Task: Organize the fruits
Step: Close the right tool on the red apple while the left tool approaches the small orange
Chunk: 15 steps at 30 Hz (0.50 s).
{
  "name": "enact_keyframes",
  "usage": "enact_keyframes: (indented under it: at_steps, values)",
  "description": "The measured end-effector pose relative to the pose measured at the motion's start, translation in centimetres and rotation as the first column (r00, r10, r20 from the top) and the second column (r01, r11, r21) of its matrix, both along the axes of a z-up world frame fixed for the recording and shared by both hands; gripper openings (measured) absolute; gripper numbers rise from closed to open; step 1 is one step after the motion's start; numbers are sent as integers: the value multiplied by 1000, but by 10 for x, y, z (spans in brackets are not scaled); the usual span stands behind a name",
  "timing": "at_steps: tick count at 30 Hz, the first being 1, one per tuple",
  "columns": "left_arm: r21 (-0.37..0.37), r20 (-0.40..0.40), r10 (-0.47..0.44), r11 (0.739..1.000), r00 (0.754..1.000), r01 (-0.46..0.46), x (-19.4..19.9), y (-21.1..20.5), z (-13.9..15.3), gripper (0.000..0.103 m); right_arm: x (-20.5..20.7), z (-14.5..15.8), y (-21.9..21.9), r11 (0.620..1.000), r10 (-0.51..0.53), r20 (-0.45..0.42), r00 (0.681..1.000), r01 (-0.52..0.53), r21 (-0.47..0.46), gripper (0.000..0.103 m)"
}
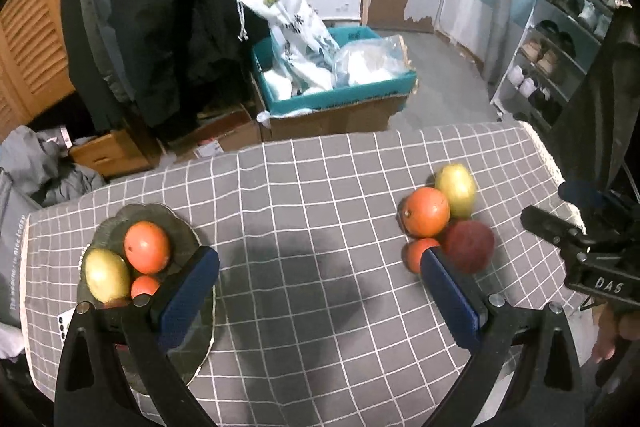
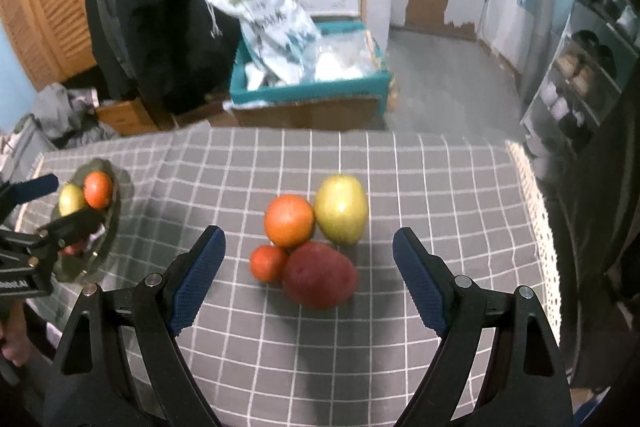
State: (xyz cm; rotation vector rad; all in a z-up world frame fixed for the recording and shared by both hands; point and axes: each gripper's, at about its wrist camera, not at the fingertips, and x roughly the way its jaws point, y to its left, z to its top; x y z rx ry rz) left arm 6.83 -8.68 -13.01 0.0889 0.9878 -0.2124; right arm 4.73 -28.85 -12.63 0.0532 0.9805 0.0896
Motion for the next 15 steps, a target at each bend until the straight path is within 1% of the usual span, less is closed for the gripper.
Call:
enact_keyframes:
  at_steps: [7, 15]
  values:
    - [10, -66, -6, 1000, 998, 7, 12, -12, -32, 102, 12, -49, -7, 1000, -8, -124, 992, 9, 7, 85]
    - [30, -112, -3, 1000, 994, 7, 19, -18, -59, 102, 19, -89, -6, 1000, 15, -211, 977, -15, 1, 85]
